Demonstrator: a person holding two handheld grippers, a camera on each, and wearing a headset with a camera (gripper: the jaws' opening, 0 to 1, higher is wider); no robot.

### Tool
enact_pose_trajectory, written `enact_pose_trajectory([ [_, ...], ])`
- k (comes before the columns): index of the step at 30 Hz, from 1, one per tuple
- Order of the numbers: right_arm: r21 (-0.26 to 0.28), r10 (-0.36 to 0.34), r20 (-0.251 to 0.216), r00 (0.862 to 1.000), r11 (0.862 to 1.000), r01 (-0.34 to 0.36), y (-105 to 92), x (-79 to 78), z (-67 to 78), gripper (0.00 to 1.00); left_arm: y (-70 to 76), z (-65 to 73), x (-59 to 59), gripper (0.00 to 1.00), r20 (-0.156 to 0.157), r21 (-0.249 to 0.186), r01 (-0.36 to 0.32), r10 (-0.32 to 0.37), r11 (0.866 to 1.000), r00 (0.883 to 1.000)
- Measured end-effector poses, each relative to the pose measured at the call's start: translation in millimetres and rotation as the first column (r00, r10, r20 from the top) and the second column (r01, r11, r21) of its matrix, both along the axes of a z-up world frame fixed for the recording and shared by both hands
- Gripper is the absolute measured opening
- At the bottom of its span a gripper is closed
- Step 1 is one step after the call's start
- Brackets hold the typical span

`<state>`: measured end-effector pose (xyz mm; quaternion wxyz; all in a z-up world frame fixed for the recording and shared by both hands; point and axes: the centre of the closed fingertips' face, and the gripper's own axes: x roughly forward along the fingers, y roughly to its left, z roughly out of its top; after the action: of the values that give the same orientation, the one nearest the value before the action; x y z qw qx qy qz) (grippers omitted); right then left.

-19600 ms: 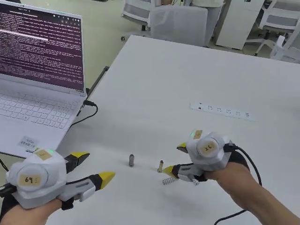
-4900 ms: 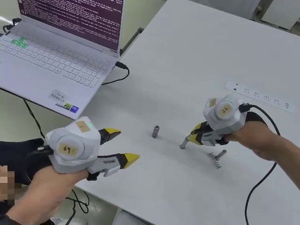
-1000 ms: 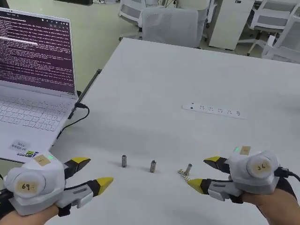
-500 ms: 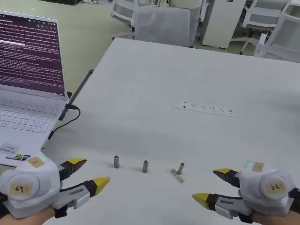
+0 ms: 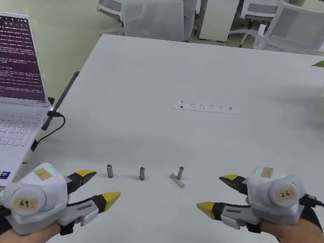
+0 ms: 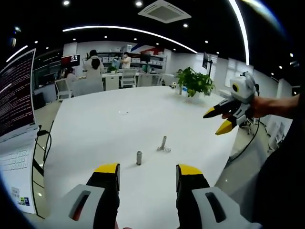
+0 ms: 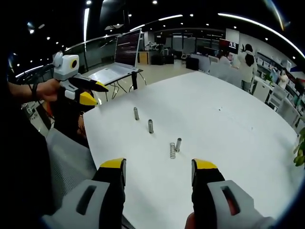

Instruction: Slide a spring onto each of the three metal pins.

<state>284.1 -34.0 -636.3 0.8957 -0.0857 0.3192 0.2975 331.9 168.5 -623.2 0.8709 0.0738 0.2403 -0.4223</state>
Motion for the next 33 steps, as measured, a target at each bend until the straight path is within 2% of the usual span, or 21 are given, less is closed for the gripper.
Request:
enact_pose_trajectory([
  [5, 0.006, -0.023, 0.002, 1.0, 1.0, 0.023, -6.6, -4.9, 0.7, 0.54, -27.0, -10.0, -3.2, 0.42, -0.002, 0.053, 0.104, -0.104, 0.993, 0.995],
  [9, 0.001, -0.031, -0.002, 1.0, 1.0, 0.031, -9.8, -9.4, -0.1, 0.54, -46.9, -16.9, -3.6, 0.41, -0.002, 0.092, 0.176, -0.177, 0.98, 0.984],
  [10, 0.002, -0.035, -0.002, 0.999, 0.999, 0.035, -10.7, -10.4, 0.1, 0.54, -56.1, -21.7, -4.8, 0.41, -0.004, 0.109, 0.211, -0.212, 0.971, 0.977],
  [13, 0.005, -0.039, -0.002, 0.999, 0.999, 0.039, -9.6, -14.8, 2.9, 0.54, -72.1, -31.5, -6.9, 0.42, -0.019, 0.128, 0.27, -0.27, 0.954, 0.963],
  [18, 0.032, -0.048, 0.0, 0.999, 0.998, 0.048, -6.0, -21.4, 6.4, 0.54, -92.4, -41.0, -3.5, 0.42, -0.031, 0.147, 0.32, -0.319, 0.936, 0.947],
  [19, 0.035, -0.053, -0.002, 0.999, 0.998, 0.053, -6.0, -22.1, 5.6, 0.54, -101.2, -44.5, -2.4, 0.42, -0.031, 0.161, 0.347, -0.347, 0.924, 0.937],
  [23, 0.041, -0.058, -0.007, 0.998, 0.997, 0.058, -3.6, -27.7, 4.5, 0.54, -117.2, -55.5, 2.3, 0.41, -0.033, 0.209, 0.396, -0.398, 0.894, 0.917],
  [28, 0.047, -0.062, -0.009, 0.998, 0.997, 0.062, -4.7, -33.3, 4.5, 0.54, -130.7, -70.6, 13.0, 0.41, -0.045, 0.254, 0.427, -0.43, 0.868, 0.902],
  [33, 0.048, -0.076, -0.013, 0.997, 0.996, 0.076, -9.9, -38.9, 5.0, 0.53, -143.5, -85.6, 21.7, 0.4, -0.054, 0.312, 0.468, -0.476, 0.827, 0.878],
])
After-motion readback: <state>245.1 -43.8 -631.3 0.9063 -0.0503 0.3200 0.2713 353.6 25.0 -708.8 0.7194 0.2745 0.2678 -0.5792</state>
